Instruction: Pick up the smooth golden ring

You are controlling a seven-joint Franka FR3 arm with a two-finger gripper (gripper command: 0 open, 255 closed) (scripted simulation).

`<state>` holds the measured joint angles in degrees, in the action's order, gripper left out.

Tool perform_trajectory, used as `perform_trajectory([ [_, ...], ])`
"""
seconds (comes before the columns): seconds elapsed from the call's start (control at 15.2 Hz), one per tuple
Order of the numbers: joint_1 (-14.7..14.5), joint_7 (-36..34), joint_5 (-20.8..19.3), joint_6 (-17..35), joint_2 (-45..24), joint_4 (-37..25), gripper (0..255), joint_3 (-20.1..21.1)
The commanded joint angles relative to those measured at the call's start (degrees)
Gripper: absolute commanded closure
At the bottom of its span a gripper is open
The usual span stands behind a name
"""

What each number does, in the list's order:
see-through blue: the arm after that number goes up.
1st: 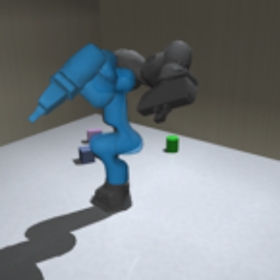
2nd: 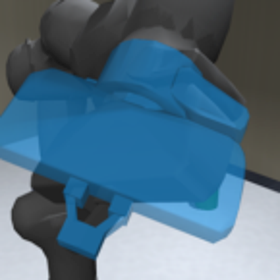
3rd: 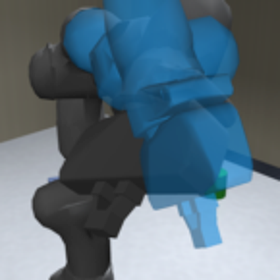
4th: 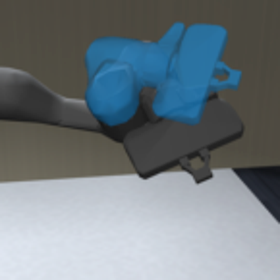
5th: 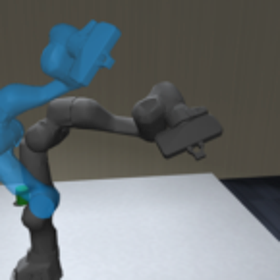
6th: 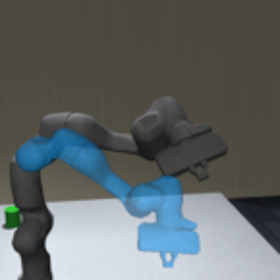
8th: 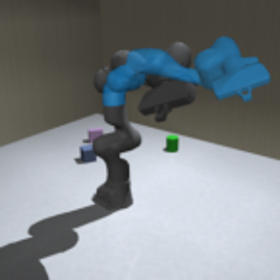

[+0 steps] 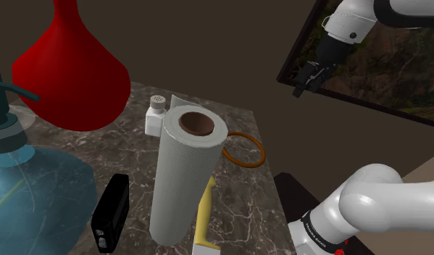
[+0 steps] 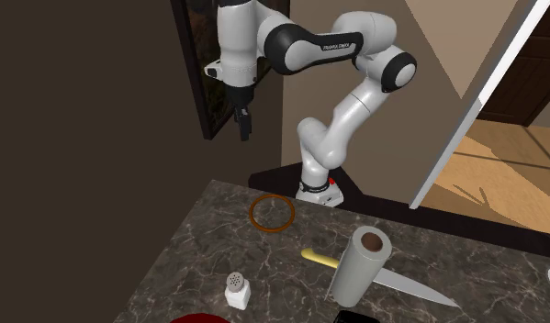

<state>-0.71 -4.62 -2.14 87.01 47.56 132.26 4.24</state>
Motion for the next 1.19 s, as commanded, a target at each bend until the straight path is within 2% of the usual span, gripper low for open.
perform_trajectory([
  [0.0, 0.0, 0.0, 0.0, 0.0, 0.0, 0.0, 0, 0.0],
  [0.59, 2.0, -25.9, 13.8, 1.8, 7.9, 10.1, 0, 12.0],
  [1.06, 3.6, -46.3, 26.3, 6.3, 8.3, 12.8, 0, 23.8],
  [1.12, 3.7, -46.3, 26.3, 6.3, 8.3, 12.8, 0, 23.8],
])
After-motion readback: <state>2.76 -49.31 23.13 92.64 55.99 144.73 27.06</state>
